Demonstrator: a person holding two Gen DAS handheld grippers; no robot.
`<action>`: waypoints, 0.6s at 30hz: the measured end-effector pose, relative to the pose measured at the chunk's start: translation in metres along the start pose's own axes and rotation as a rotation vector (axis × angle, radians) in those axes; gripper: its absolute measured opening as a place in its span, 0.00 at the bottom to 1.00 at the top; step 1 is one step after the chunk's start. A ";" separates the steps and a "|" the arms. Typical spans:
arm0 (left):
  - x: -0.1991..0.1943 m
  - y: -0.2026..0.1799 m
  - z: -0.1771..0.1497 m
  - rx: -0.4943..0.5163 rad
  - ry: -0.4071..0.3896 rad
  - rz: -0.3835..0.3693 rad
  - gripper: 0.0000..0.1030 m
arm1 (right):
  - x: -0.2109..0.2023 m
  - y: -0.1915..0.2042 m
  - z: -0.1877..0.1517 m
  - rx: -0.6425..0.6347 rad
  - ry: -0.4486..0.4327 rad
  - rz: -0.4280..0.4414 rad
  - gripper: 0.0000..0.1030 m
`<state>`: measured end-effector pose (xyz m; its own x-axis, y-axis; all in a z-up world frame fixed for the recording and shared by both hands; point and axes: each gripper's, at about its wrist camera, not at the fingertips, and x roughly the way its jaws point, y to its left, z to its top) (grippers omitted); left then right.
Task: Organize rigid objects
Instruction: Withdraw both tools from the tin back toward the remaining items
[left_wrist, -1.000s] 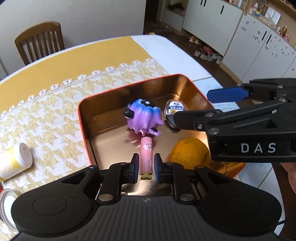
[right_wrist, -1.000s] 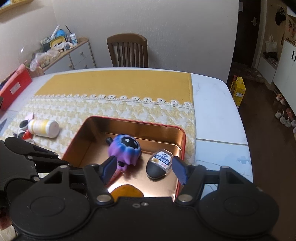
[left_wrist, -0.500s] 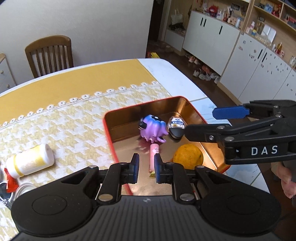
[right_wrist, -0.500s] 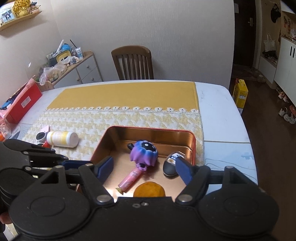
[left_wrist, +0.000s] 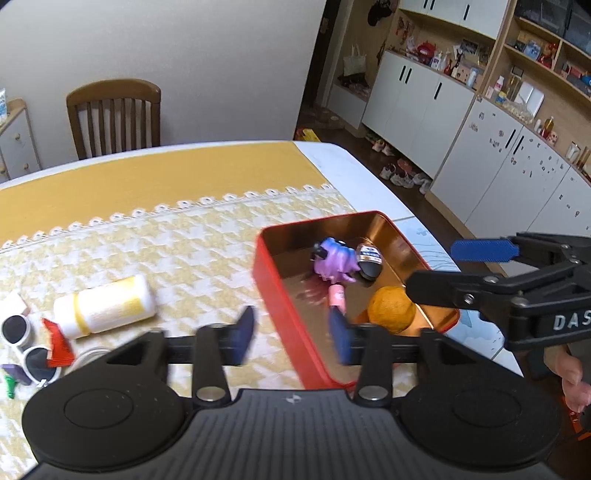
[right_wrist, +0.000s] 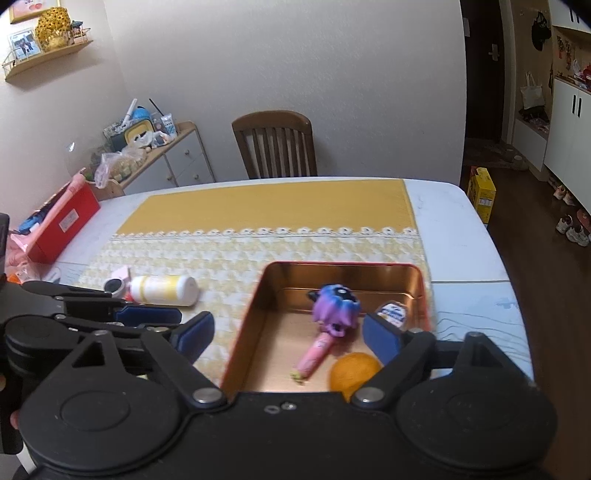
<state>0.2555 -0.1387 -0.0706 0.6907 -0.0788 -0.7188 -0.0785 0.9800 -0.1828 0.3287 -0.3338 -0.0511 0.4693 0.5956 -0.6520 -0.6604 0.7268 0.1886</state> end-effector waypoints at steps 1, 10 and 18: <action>-0.005 0.005 -0.002 -0.002 -0.015 0.005 0.63 | 0.000 0.005 -0.001 0.003 -0.001 0.005 0.88; -0.039 0.053 -0.013 -0.006 -0.055 0.029 0.68 | 0.004 0.064 -0.006 -0.025 -0.019 0.035 0.96; -0.065 0.108 -0.026 -0.014 -0.101 0.108 0.77 | 0.024 0.112 -0.011 -0.045 -0.002 0.084 1.00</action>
<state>0.1833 -0.0321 -0.0612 0.7467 0.0468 -0.6635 -0.1662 0.9790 -0.1180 0.2597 -0.2411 -0.0535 0.4122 0.6550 -0.6333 -0.7234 0.6579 0.2096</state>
